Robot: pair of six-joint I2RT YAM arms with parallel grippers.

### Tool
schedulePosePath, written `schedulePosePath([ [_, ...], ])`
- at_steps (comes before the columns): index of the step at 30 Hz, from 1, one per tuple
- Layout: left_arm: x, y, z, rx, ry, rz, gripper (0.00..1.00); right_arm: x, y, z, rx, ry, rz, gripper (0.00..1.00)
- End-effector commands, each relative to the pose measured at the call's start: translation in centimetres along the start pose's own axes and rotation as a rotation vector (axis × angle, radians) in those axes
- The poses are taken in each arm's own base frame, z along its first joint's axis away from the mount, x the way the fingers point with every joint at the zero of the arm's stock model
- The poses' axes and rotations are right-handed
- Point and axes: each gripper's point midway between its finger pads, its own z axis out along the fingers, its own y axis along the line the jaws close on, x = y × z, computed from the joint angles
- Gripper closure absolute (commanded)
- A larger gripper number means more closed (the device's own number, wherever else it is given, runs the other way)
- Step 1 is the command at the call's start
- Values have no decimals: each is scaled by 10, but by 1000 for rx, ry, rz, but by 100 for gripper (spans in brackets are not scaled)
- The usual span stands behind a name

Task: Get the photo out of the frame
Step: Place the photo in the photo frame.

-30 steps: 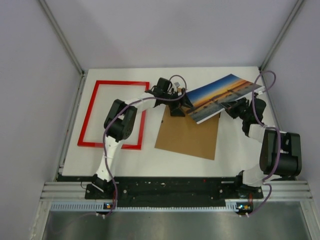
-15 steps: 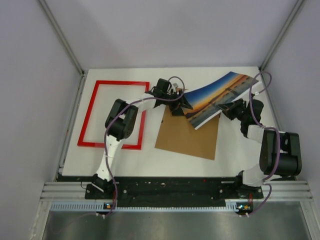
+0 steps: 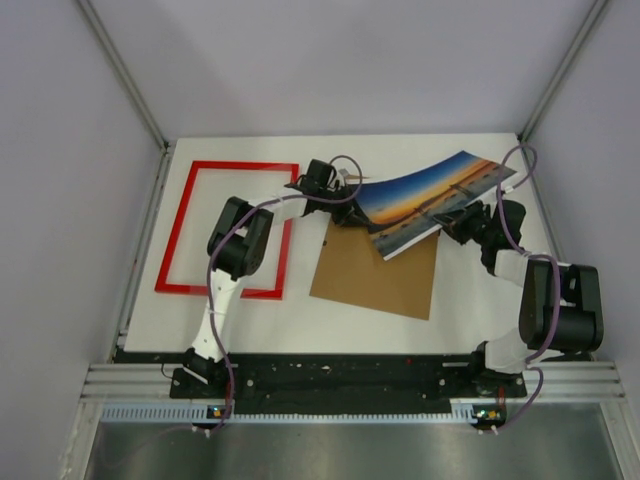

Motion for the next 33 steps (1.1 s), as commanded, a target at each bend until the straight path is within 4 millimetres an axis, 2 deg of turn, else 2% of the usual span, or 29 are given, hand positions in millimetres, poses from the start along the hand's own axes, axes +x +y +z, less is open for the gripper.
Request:
schedulePosePath([
  [1,-6,-36,-19,67,-39,79,99,-10,28,-3,-68,-5,-64,97],
  [4,-9,-33,-27,66,-47,78,100,-12,30,-4,-71,0,-68,88],
  [6,-13,-31,-38,62,-56,89,100,-12,33,-4,-74,19,-83,67],
  [8,-17,-30,-52,56,-67,107,100,-16,37,-5,-67,46,-118,37],
  [10,-21,-26,-68,43,-81,118,100,-15,37,-7,-44,116,-176,21],
  [11,-23,-27,-76,42,-85,129,100,-9,28,-11,9,172,-190,14],
  [14,-23,-19,-94,31,-71,166,100,-10,24,-25,63,219,-280,2],
  [16,-18,-10,-98,12,-20,193,100,-11,17,-35,108,239,-332,1],
  [21,10,15,-96,2,180,195,100,-21,1,-59,201,231,-478,1],
  [29,28,29,-91,9,278,332,100,-48,-17,-81,335,154,-597,1],
  [33,29,38,-90,-6,291,336,100,-61,-18,-86,342,118,-589,1],
])
